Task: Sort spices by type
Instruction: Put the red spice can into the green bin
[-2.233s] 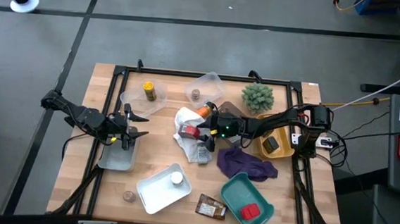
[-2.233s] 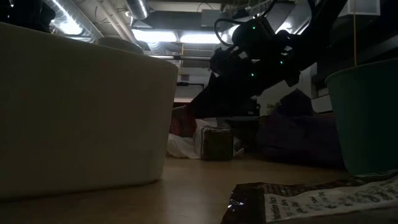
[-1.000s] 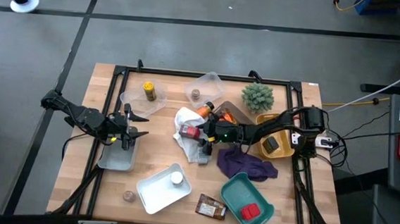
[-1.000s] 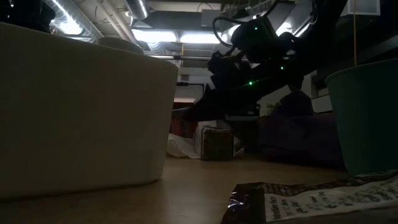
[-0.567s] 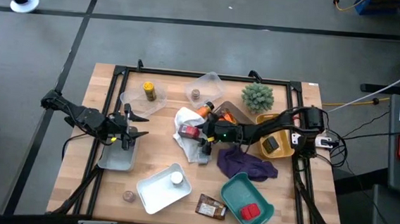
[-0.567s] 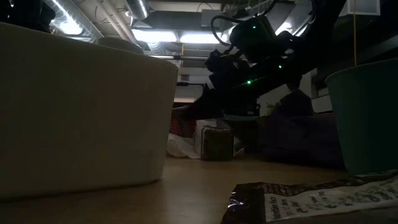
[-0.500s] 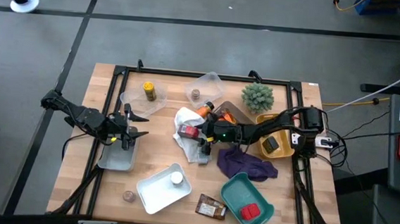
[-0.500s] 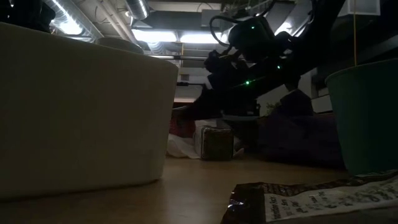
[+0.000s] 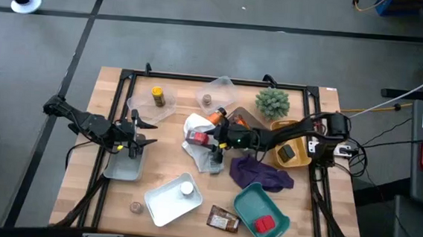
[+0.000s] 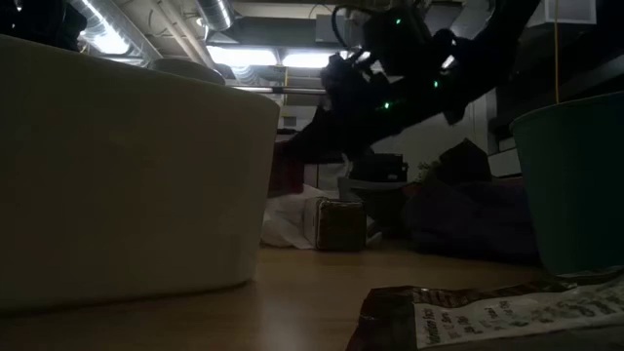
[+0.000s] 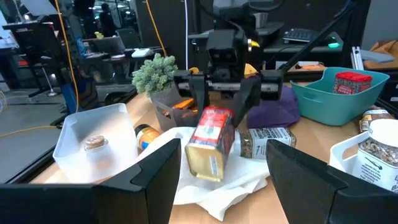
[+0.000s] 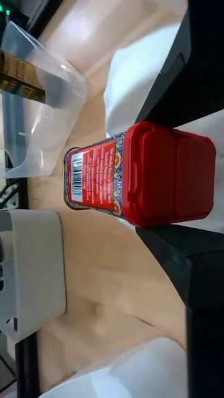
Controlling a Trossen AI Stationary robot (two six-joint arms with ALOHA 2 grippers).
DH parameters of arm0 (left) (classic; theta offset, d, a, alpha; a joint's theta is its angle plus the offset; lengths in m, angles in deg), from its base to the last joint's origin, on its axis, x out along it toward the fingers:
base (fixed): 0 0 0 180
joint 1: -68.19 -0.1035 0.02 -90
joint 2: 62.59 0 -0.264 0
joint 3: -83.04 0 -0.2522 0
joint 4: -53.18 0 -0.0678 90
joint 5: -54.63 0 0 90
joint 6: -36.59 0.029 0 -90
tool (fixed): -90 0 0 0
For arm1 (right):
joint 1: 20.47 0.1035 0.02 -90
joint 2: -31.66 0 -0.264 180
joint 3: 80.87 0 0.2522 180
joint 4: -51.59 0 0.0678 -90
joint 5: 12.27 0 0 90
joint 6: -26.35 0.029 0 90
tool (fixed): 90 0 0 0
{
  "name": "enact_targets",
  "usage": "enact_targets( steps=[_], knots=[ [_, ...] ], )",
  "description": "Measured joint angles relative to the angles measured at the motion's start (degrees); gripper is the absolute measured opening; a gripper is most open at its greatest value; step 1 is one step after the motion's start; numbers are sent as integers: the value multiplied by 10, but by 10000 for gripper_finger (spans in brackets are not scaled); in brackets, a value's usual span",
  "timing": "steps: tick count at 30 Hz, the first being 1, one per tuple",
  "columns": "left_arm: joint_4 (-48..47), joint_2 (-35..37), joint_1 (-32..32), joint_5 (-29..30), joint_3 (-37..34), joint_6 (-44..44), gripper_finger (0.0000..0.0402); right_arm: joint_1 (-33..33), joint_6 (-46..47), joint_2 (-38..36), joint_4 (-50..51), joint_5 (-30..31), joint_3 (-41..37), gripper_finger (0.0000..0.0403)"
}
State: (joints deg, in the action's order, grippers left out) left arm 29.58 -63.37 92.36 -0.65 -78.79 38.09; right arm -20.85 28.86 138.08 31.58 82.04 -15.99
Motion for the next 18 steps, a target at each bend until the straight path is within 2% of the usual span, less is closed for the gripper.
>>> enact_targets(
  steps=[11,18],
  knots=[
    [0,0,0,0,0,0,224,0,20,-129,146,-29,0,229],
    [1,0,0,0,0,0,224,0,107,-242,275,-93,0,232]
  ],
)
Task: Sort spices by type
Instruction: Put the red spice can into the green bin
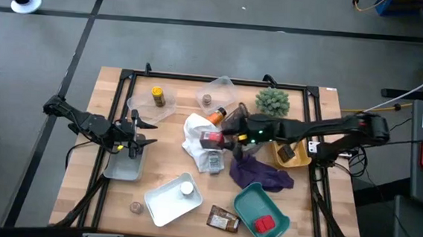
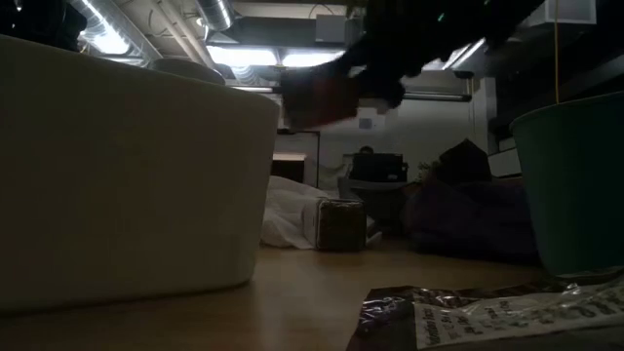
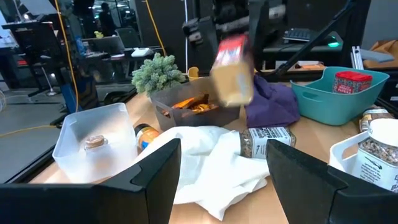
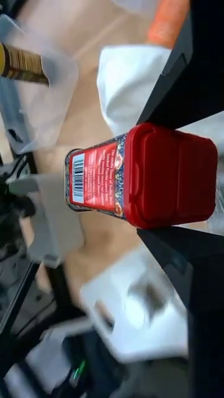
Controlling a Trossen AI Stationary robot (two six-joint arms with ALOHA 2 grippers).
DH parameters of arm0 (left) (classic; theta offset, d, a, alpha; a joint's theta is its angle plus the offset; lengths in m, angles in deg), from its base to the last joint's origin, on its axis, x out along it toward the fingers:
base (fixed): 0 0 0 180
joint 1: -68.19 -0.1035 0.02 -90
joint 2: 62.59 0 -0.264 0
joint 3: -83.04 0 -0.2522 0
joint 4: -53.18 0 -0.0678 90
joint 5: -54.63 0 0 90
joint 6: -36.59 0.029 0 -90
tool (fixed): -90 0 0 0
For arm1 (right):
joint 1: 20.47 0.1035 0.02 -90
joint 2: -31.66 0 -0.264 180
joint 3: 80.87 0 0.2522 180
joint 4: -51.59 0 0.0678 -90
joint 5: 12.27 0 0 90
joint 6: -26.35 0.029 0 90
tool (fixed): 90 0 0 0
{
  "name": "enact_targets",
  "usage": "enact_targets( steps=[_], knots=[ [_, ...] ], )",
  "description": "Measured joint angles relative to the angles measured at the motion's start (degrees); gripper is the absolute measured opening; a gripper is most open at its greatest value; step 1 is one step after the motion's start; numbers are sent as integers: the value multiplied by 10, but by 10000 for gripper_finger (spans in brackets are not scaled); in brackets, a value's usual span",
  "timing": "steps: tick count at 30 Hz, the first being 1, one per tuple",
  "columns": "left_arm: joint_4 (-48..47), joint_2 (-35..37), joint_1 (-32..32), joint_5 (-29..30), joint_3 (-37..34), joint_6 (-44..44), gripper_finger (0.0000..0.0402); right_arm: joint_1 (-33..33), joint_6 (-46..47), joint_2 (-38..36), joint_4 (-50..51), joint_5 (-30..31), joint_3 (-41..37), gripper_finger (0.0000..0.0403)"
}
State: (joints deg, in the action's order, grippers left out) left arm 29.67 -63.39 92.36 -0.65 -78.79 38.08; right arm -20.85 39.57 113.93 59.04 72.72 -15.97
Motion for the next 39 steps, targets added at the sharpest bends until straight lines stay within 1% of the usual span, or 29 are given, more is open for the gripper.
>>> enact_targets(
  steps=[3,9,11,16,19,21,24,30,33,36,39],
  knots=[
    [4,0,0,0,0,-2,224,0,47,-49,40,-30,0,233],
    [66,0,0,0,-3,-1,224,1,138,-131,123,-62,0,235],
    [67,0,0,0,-3,-10,224,1,175,-152,155,-74,0,235],
    [68,0,0,0,-3,-43,224,8,254,-190,222,-119,0,235],
    [68,-1,0,2,-4,-50,224,31,271,-202,251,-128,1,232],
    [69,-1,0,2,-4,-59,224,52,281,-204,290,-132,12,229],
    [80,-1,0,4,-4,-62,224,87,283,-204,368,-125,42,229],
    [96,-1,0,5,-4,-64,224,161,274,-201,496,-53,94,232],
    [96,-1,0,5,-4,-64,224,197,274,-202,543,-26,111,231],
    [100,-1,0,5,-4,-63,224,234,274,-201,570,-14,111,232],
    [137,-3,0,5,-4,-62,224,268,274,-192,581,1,112,232]
  ],
)
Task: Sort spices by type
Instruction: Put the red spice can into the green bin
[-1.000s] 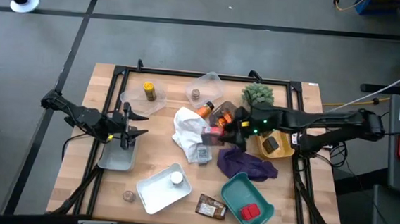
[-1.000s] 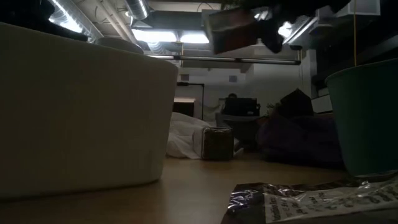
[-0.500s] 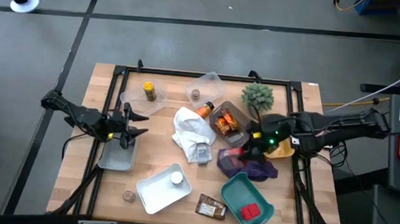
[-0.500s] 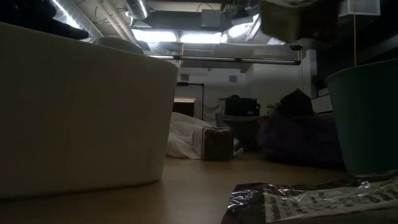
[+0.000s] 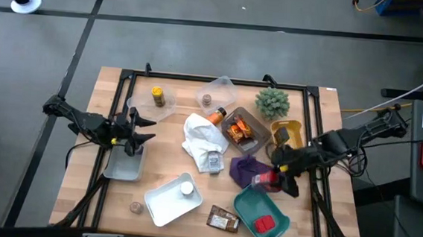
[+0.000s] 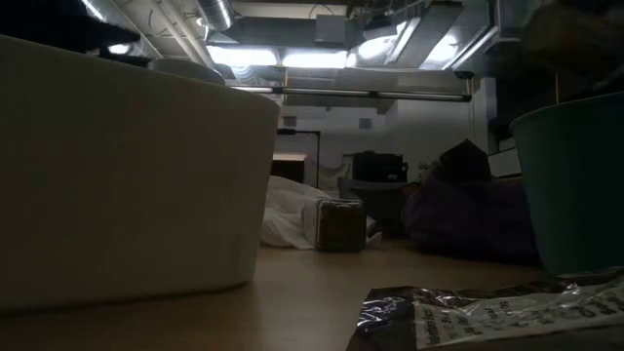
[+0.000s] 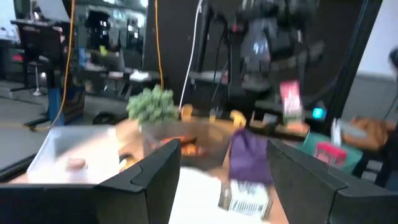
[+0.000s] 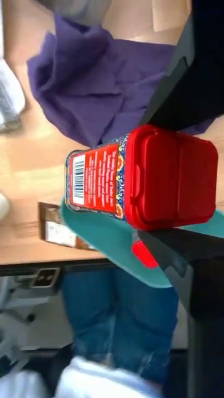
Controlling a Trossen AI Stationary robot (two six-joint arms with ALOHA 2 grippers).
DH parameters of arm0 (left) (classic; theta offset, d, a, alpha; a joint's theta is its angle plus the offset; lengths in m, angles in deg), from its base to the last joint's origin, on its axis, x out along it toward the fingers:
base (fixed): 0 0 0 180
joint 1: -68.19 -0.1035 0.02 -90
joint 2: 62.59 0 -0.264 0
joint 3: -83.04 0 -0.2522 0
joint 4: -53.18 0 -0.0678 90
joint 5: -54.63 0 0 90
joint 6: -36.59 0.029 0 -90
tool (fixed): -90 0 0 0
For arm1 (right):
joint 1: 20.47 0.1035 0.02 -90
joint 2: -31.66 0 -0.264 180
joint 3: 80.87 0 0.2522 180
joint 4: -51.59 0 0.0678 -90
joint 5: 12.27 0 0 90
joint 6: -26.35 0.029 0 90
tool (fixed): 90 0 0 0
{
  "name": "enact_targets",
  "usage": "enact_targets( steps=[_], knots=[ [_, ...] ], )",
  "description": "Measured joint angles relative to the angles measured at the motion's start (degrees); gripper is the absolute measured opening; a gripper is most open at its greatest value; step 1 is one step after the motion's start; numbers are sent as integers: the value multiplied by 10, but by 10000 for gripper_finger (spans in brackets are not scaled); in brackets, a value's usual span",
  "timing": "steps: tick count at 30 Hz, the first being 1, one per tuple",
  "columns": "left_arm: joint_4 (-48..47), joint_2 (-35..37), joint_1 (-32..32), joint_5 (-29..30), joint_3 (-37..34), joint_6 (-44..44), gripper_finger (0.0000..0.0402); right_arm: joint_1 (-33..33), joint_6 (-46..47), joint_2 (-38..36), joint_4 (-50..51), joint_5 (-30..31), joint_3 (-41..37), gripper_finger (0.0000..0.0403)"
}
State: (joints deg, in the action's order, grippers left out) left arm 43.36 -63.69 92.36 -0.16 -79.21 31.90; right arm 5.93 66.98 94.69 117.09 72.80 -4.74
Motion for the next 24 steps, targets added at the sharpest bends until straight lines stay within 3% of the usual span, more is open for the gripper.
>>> enact_targets(
  steps=[6,14,24],
  knots=[
    [74,-20,0,1,1,50,224,48,0,47,-8,18,0,233],
    [80,-42,0,1,1,61,224,96,-8,137,-7,13,0,235],
    [87,-48,0,1,1,62,224,104,-49,218,-11,13,0,236]
  ],
)
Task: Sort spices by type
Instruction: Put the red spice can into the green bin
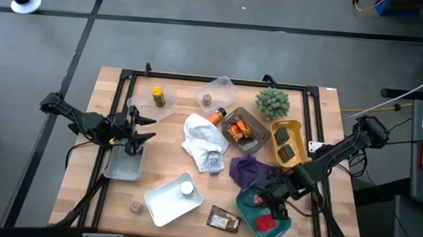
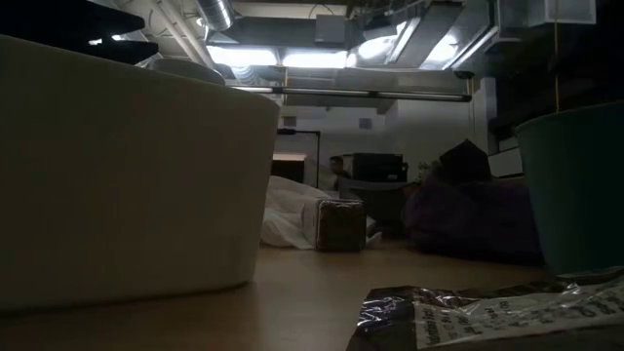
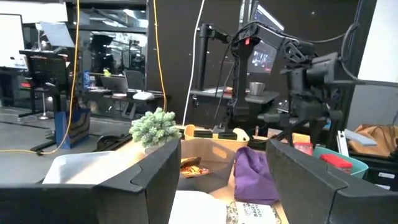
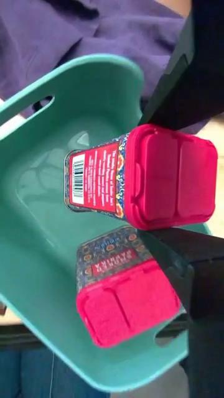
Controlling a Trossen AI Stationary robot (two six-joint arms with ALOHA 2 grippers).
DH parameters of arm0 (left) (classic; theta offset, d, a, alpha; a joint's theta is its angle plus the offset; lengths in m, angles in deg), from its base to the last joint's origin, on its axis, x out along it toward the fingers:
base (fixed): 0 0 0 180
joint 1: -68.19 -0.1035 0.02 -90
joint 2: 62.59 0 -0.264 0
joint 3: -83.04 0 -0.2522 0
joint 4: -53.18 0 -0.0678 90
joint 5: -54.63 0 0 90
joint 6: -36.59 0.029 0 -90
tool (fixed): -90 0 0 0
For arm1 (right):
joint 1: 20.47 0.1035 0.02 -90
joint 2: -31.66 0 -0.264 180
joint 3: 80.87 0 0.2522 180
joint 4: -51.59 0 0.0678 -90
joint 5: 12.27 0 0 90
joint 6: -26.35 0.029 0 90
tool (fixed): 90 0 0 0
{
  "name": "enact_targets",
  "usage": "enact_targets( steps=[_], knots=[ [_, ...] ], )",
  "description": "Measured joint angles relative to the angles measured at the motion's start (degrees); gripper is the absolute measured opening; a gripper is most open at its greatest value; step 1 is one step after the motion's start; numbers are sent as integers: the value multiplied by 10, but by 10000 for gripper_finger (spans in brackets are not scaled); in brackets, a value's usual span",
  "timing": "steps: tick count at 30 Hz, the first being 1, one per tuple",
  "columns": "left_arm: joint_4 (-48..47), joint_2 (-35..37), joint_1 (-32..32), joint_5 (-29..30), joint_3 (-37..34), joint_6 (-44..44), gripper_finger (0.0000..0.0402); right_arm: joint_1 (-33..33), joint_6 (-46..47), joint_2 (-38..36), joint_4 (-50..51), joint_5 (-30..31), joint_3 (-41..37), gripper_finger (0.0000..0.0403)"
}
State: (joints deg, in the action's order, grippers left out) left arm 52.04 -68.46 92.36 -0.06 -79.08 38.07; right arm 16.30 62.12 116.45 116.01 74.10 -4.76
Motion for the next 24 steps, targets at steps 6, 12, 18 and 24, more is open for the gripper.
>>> enact_targets(
  steps=[6,12,18,24],
  knots=[
    [0,0,0,0,0,0,224,0,-16,27,-3,0,0,236],
    [-1,0,0,0,0,0,224,-1,-16,30,-12,1,0,247],
    [-2,0,0,0,0,0,224,-9,-13,30,-13,-9,0,261],
    [-2,0,0,0,0,0,224,-8,-13,30,-13,-4,0,261]
  ],
)
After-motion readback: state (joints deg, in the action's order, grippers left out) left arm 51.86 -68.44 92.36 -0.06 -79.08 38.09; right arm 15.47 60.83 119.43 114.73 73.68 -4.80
